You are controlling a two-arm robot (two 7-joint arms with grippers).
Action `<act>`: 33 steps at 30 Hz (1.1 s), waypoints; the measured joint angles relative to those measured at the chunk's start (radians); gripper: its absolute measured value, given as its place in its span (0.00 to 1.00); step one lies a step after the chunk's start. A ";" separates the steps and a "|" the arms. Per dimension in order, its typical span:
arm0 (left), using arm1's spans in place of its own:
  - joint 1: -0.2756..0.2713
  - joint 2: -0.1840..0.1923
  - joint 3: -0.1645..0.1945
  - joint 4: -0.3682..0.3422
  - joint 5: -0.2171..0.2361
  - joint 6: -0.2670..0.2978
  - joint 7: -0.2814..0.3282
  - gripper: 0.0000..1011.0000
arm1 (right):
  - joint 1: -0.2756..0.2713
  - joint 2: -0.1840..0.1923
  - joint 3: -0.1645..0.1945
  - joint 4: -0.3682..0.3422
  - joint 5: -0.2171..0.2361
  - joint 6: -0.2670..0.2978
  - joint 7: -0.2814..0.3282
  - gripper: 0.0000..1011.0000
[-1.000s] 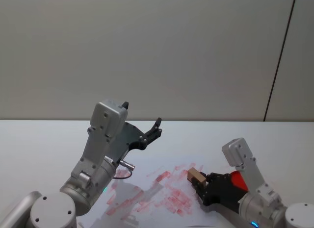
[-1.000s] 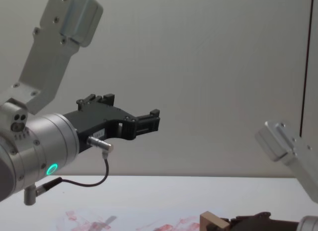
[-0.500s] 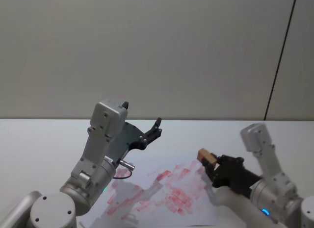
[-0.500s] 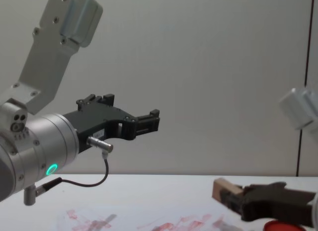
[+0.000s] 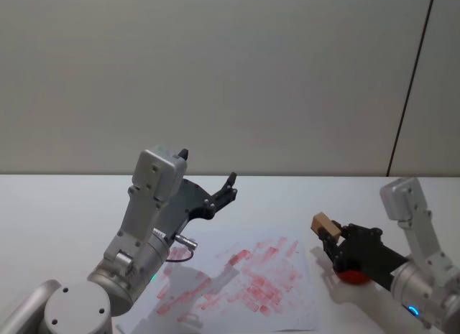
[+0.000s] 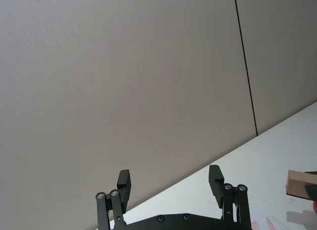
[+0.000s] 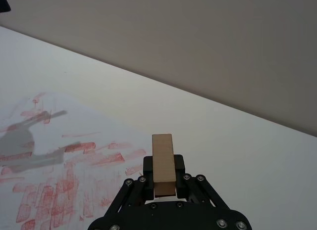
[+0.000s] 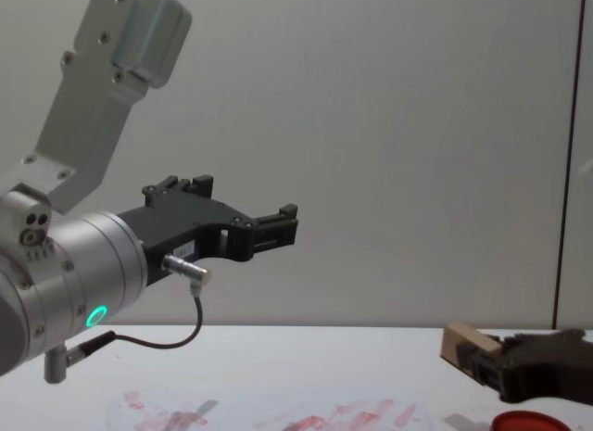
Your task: Use the one hand to pick up the stamp and affix it onto the A4 paper.
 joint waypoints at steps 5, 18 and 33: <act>0.000 0.000 0.000 0.000 0.000 0.000 0.000 0.99 | -0.011 0.012 0.005 -0.003 0.003 0.007 0.002 0.21; 0.000 0.000 0.000 0.000 0.000 0.000 0.000 0.99 | -0.039 0.043 0.019 -0.008 0.007 0.021 0.013 0.21; 0.000 0.000 0.000 0.000 0.000 0.000 0.000 0.99 | -0.049 0.059 0.031 0.006 0.024 0.039 0.013 0.21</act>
